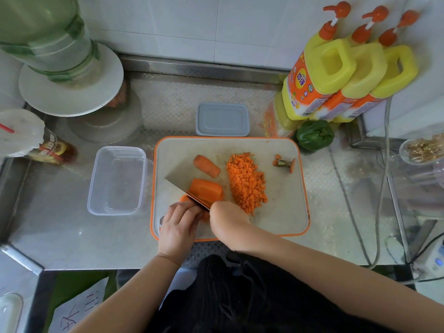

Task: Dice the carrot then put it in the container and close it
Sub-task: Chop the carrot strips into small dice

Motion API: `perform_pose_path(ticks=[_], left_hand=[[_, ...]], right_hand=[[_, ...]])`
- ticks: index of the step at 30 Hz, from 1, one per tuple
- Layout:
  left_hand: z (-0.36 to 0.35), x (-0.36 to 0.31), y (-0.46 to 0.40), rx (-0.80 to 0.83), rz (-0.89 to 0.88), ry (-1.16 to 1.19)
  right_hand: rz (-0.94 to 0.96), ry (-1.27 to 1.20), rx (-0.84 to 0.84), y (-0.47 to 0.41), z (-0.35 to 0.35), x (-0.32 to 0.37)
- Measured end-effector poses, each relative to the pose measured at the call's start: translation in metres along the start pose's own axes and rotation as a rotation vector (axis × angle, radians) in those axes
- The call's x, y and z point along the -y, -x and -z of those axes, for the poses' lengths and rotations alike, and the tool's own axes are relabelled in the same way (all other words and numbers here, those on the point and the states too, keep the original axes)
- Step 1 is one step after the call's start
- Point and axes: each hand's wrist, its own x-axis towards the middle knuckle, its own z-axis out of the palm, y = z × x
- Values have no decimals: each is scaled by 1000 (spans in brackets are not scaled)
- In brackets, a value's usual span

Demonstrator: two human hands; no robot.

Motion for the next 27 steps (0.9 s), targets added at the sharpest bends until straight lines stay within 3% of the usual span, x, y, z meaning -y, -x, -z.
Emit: perform_pose_path(ticks=[16,20,27], left_hand=[[13,-8,-10,37,-19,-31],[27,-16,-25,12,-100,-180],[42,-13,-65,432,-141,-452]], right_hand=[[92,-25,-73,3,-12,-15],[100,-202,-111,6,-17,-19],[76,-251,-101,14,-25,-26]])
